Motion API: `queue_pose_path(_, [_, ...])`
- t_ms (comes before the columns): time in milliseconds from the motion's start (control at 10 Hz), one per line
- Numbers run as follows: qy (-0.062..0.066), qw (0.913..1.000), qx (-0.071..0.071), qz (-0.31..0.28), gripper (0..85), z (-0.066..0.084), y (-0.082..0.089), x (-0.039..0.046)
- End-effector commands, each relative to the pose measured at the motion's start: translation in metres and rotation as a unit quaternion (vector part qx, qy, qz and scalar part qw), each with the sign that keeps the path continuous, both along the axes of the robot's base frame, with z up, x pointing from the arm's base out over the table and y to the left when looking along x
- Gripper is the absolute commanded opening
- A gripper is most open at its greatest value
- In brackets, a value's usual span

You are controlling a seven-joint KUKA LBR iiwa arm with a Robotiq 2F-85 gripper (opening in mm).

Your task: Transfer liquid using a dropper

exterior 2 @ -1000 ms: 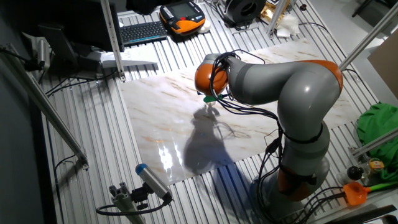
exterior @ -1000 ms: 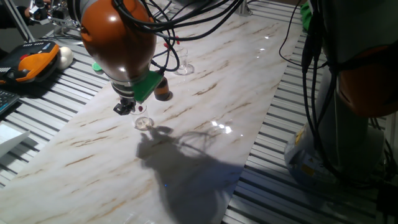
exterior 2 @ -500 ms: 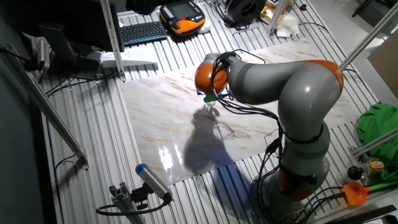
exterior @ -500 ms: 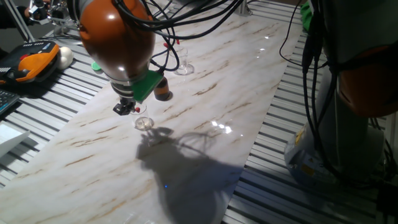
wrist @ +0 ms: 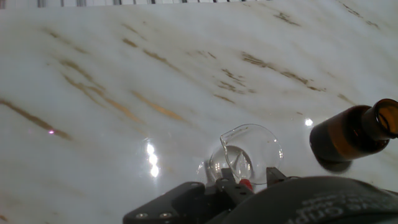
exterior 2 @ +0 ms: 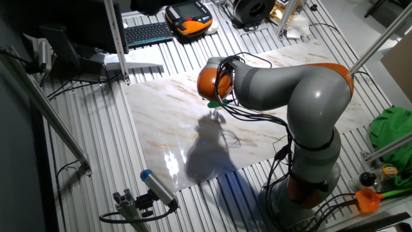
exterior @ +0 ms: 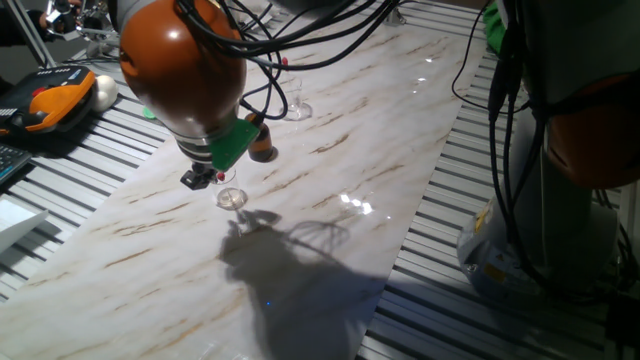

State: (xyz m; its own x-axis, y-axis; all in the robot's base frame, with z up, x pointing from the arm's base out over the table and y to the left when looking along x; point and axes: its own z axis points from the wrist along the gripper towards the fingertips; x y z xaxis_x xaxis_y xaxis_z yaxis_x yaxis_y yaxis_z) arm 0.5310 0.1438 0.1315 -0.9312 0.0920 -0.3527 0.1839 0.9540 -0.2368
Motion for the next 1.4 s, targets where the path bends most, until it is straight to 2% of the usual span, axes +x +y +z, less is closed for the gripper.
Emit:
queue_pose_path(0, [0.000, 1.0000, 0.000, 0.000, 34.0, -0.0001, 0.0001, 0.0000])
queue_pose_path(300, [0.000, 1.0000, -0.007, 0.004, 34.0, -0.0010, 0.0001, 0.0002])
queue_pose_path(600, [0.006, 1.0000, 0.000, 0.005, 34.0, -0.0017, 0.0007, 0.0003])
queue_pose_path(700, [0.010, 0.9999, 0.003, 0.005, 34.0, -0.0012, 0.0009, 0.0005])
queue_pose_path(900, [0.031, 0.9993, 0.023, -0.001, 34.0, 0.0019, 0.0039, 0.0006])
queue_pose_path(1000, [0.036, 0.9991, 0.021, -0.004, 34.0, 0.0019, 0.0039, 0.0006])
queue_pose_path(1300, [0.028, 0.9995, 0.016, -0.002, 34.0, 0.0019, 0.0039, 0.0006])
